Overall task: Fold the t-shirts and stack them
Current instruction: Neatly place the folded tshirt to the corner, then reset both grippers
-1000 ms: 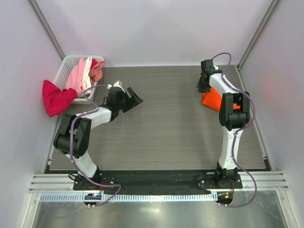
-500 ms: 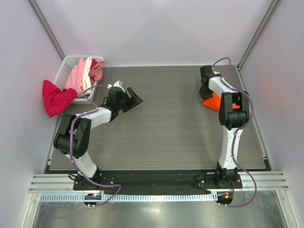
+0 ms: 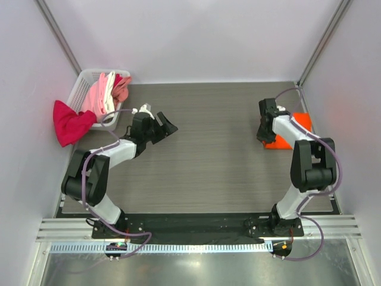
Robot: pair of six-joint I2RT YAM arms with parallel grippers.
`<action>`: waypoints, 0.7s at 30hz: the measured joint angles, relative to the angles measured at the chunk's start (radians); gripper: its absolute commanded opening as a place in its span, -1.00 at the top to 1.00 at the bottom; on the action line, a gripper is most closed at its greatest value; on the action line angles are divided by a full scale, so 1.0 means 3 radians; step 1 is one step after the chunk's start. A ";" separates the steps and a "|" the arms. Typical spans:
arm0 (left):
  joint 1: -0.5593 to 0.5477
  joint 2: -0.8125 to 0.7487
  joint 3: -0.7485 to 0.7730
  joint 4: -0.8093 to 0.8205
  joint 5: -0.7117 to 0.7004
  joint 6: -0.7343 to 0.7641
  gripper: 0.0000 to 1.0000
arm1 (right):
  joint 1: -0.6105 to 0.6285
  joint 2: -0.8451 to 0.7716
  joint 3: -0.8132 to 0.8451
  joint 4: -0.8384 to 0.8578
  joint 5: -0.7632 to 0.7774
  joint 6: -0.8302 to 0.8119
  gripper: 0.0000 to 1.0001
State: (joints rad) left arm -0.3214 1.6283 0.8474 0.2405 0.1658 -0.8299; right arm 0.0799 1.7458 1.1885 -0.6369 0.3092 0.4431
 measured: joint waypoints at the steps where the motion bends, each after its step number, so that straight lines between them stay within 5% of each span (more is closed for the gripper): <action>1: 0.0000 -0.0031 -0.0029 0.0014 0.0001 0.0001 -0.57 | 0.0029 -0.0113 -0.0034 0.0046 -0.0046 -0.0014 0.13; 6: -0.0003 -0.0304 -0.0256 0.0113 0.0055 0.0028 -0.60 | 0.0530 -0.0884 -0.0451 0.0528 -0.0215 -0.0164 -0.01; 13: -0.0163 -0.1147 -0.0710 -0.0025 -0.0047 0.0240 -0.81 | 0.0918 -0.1855 -0.1325 0.1189 -0.0298 -0.0156 -0.90; 15: -0.0226 -0.1581 -0.0848 -0.0121 -0.0144 0.0310 -0.99 | 0.0898 -0.2076 -0.1609 0.1451 -0.0267 -0.0102 -0.93; 21: -0.0292 -0.2449 -0.1097 -0.0456 -0.0804 0.0553 -0.99 | 0.0896 -0.2433 -0.2069 0.1722 -0.0259 -0.0093 -0.99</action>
State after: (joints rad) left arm -0.4091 0.8936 0.5182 0.1036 -0.0753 -0.6640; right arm 0.3489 1.0161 0.5678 -0.1204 0.2314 0.4152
